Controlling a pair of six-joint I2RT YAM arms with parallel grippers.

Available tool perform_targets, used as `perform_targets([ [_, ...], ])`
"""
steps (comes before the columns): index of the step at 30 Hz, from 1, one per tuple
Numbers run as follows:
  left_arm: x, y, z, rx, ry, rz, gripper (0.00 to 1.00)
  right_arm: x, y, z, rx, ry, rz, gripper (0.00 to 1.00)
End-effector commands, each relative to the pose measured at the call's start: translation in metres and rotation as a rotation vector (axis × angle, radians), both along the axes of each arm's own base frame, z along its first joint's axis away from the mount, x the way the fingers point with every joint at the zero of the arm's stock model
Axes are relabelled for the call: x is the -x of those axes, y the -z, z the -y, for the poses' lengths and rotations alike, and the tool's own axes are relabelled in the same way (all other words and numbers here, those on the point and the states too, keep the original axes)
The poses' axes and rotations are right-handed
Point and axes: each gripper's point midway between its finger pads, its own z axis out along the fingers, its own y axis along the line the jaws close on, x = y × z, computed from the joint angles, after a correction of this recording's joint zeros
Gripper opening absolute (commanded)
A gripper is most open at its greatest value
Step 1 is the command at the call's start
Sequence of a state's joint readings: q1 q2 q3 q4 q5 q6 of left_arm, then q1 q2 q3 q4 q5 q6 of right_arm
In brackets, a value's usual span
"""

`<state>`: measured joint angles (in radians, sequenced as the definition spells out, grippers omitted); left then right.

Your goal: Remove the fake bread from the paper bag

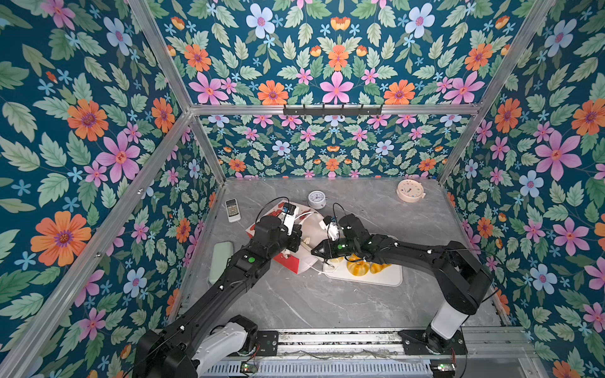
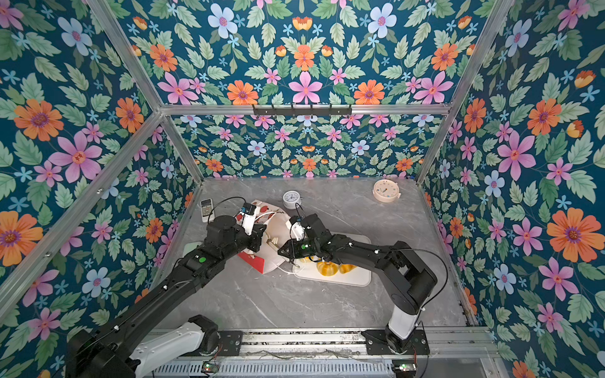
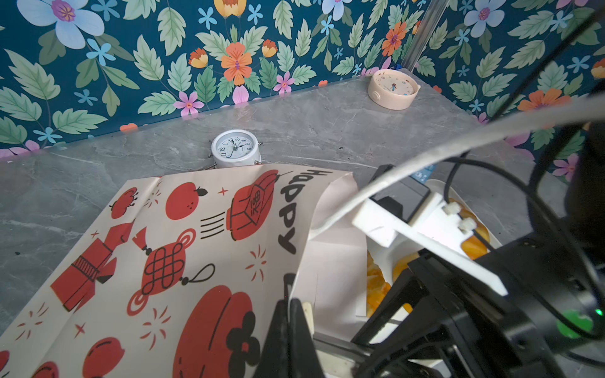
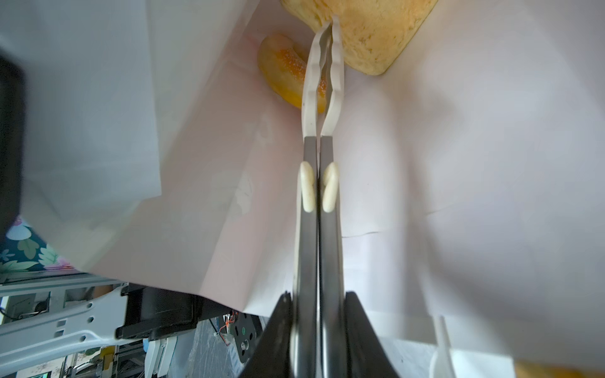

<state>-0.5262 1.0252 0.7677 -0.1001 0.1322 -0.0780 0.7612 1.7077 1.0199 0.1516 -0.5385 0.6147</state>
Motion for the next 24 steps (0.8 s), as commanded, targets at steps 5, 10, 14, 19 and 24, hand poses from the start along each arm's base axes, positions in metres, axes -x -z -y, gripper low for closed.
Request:
perform_targets([
  [5, -0.002, -0.004, 0.002, 0.0, 0.006, 0.014, 0.0, 0.001, -0.006, 0.026, 0.069, 0.063, 0.057, 0.0],
  [10, -0.003, -0.004, 0.002, 0.0, 0.007, 0.017, 0.0, 0.009, 0.004, 0.042, 0.118, 0.084, 0.046, 0.0],
  [14, -0.002, -0.004, 0.002, 0.001, 0.008, 0.017, 0.0, 0.016, 0.003, 0.052, 0.134, 0.094, 0.047, 0.0],
  [19, -0.002, -0.004, 0.002, 0.003, 0.007, 0.021, 0.0, 0.023, -0.011, 0.06, 0.131, 0.079, 0.088, 0.0],
  [24, -0.001, -0.003, 0.002, 0.004, 0.01, 0.02, 0.0, 0.026, -0.031, 0.066, 0.12, 0.072, 0.152, 0.03],
])
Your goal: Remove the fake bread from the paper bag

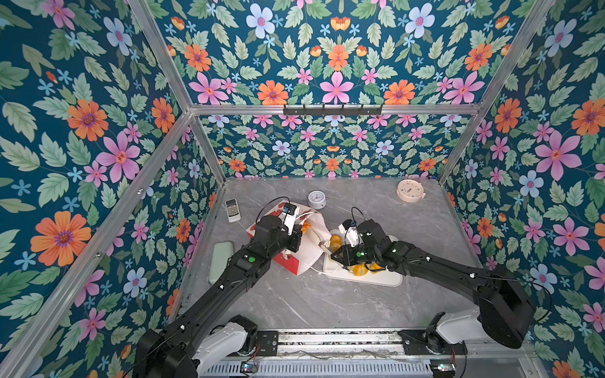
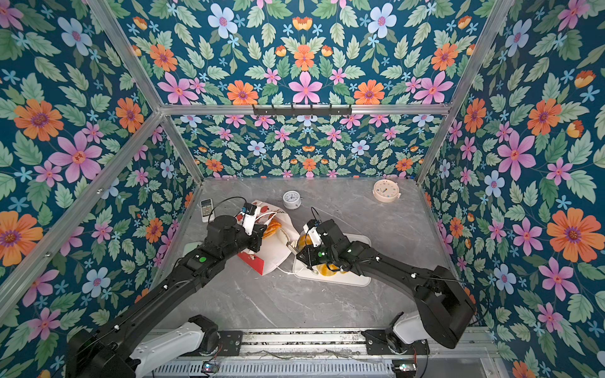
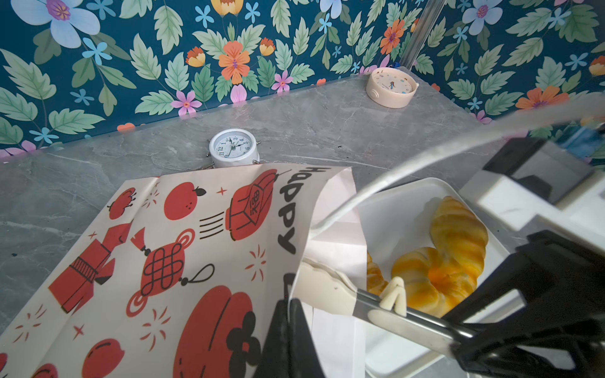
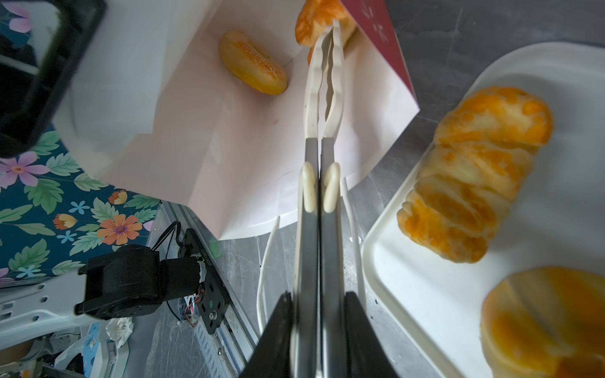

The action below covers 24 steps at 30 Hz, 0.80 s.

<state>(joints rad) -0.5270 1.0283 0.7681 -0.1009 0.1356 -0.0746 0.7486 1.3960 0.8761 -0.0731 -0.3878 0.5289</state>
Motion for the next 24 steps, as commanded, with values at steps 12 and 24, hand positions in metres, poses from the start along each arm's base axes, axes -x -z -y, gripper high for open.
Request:
perform_targets([
  [12, -0.002, -0.006, 0.003, 0.016, 0.012, 0.027, 0.0, -0.008, -0.024, -0.006, 0.036, -0.067, 0.118, 0.21],
  [24, 0.0, -0.01, 0.004, 0.029, 0.022, 0.041, 0.0, -0.028, 0.003, -0.002, 0.289, -0.203, 0.315, 0.26],
])
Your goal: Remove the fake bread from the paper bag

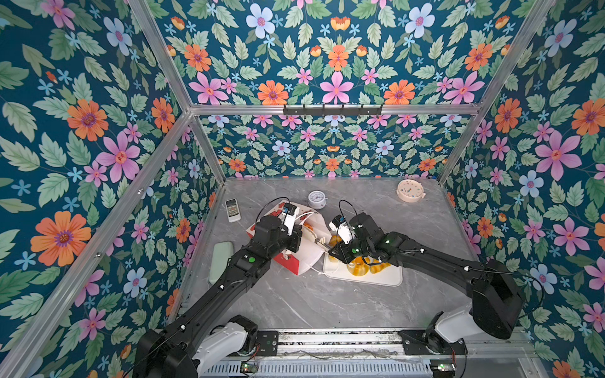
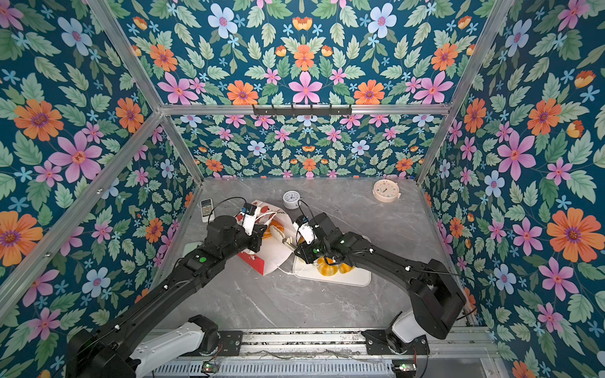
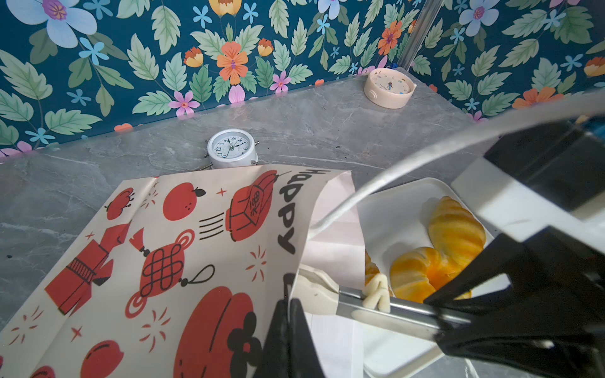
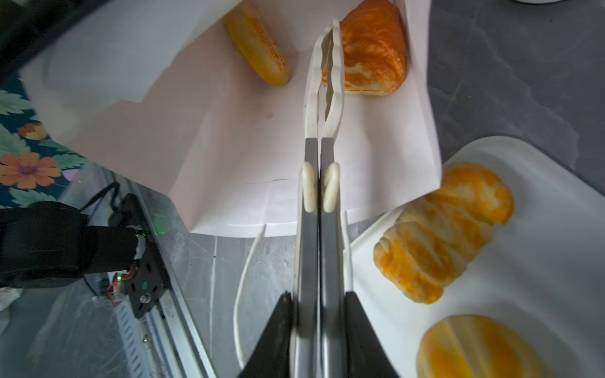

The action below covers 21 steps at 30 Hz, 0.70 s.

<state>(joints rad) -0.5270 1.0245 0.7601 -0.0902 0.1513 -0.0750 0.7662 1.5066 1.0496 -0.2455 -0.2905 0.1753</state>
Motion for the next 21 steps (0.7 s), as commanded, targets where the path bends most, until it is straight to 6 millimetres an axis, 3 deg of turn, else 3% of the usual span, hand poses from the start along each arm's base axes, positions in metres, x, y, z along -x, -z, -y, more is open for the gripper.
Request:
perform_targets([
  [1, -0.001, -0.01, 0.002, 0.022, 0.01, 0.039, 0.0, -0.012, -0.001, 0.005, 0.076, -0.027, 0.113, 0.27],
  [4, 0.0, -0.008, 0.003, 0.025, 0.014, 0.039, 0.0, -0.017, -0.005, 0.003, 0.081, -0.039, 0.145, 0.34],
  [12, 0.002, -0.008, 0.003, 0.031, 0.023, 0.042, 0.0, -0.026, -0.007, -0.002, 0.11, -0.056, 0.169, 0.35],
  [21, 0.002, -0.002, 0.005, 0.032, 0.03, 0.031, 0.0, -0.027, -0.034, -0.002, 0.06, -0.071, 0.268, 0.36],
])
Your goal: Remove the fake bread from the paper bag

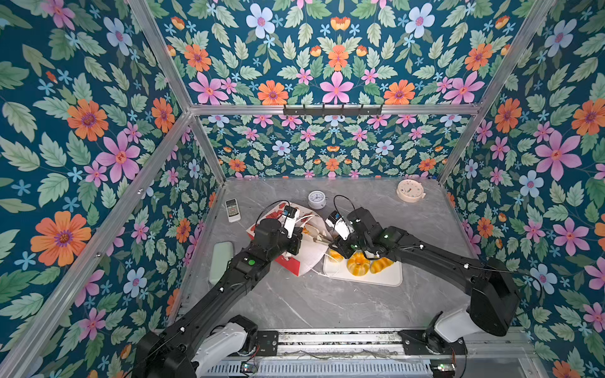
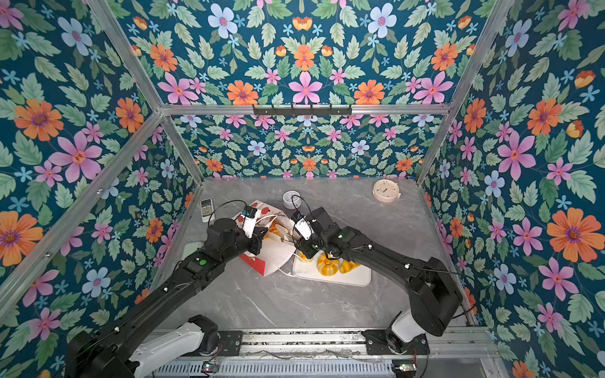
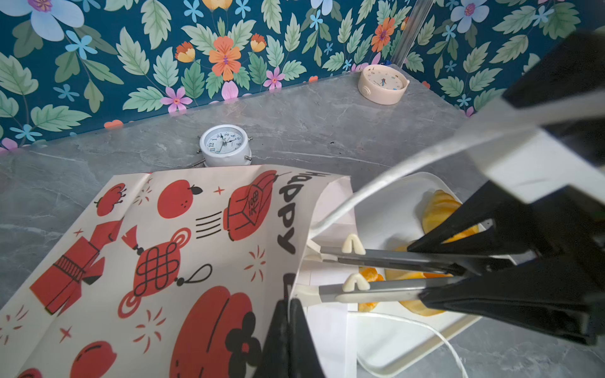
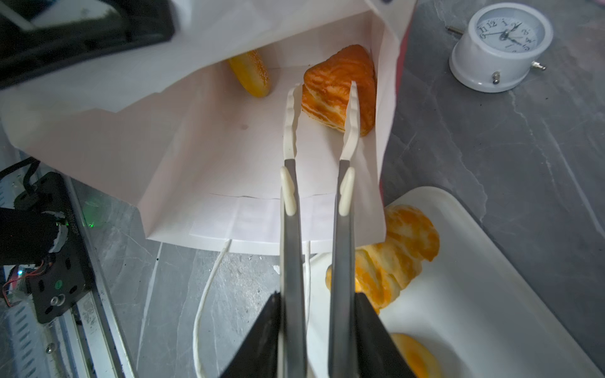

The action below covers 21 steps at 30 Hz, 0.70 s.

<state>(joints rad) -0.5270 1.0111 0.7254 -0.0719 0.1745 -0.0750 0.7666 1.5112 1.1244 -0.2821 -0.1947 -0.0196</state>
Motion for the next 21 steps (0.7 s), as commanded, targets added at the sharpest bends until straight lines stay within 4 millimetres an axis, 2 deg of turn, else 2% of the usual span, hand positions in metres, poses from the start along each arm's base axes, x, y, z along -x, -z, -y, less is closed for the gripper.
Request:
perform_targets([
  [1, -0.003, -0.01, 0.004, 0.029, 0.01, 0.04, 0.0, -0.008, -0.014, -0.004, -0.031, -0.012, 0.081, 0.36],
  [9, -0.003, -0.005, 0.006, 0.037, 0.017, 0.03, 0.0, -0.016, 0.004, -0.008, 0.042, -0.04, 0.085, 0.42],
  [15, -0.002, -0.004, 0.006, 0.039, 0.021, 0.027, 0.0, -0.021, 0.006, -0.009, 0.059, -0.042, 0.104, 0.42],
  [21, -0.003, -0.003, 0.008, 0.046, 0.026, 0.027, 0.0, -0.027, 0.02, -0.006, 0.119, -0.035, 0.097, 0.43],
])
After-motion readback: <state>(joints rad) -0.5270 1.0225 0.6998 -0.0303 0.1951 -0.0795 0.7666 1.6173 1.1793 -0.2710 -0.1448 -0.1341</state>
